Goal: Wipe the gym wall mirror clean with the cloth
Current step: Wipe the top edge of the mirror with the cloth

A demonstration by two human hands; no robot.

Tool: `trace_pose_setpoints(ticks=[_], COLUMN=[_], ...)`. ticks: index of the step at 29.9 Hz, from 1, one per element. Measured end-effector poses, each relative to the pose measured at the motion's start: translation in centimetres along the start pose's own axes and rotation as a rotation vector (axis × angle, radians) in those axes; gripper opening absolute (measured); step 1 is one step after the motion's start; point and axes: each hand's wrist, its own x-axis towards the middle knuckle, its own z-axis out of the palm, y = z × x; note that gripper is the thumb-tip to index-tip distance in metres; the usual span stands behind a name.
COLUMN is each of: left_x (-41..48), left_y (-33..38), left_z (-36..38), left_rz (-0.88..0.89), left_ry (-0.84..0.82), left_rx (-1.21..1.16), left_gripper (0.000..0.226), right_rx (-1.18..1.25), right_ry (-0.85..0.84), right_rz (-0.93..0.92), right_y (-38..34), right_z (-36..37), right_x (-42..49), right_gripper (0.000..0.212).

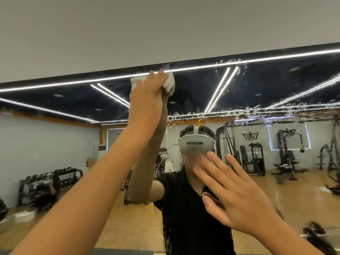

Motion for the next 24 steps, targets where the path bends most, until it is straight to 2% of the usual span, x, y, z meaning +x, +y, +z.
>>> trace_pose_setpoints(ticks=[5, 8, 12, 19, 21, 24], left_x=[2.4, -1.0, -5.1, 1.7, 1.9, -0.3], left_y=[1.0, 0.4, -0.1, 1.4, 1.5, 0.8], left_z=[-0.4, 0.7, 1.5, 1.1, 2.2, 2.7], left_rz=[0.019, 0.027, 0.069, 0.074, 0.075, 0.116], left_ry=[-0.011, 0.044, 0.021, 0.011, 0.062, 0.037], left_rx=[0.065, 0.048, 0.025, 0.054, 0.052, 0.119], left_gripper=[0.047, 0.044, 0.041, 0.044, 0.041, 0.044], right_rx=[0.005, 0.005, 0.001, 0.003, 0.007, 0.007], right_ry=[0.022, 0.016, 0.010, 0.005, 0.002, -0.007], right_rz=[-0.003, -0.001, -0.002, 0.002, 0.001, 0.005], right_y=[0.0, -0.1, -0.2, -0.1, -0.1, -0.1], right_z=[0.0, 0.1, -0.1, 0.0, 0.0, 0.1], right_x=[0.0, 0.0, 0.0, 0.0, 0.0, -0.1], right_gripper=[0.066, 0.064, 0.065, 0.065, 0.065, 0.065])
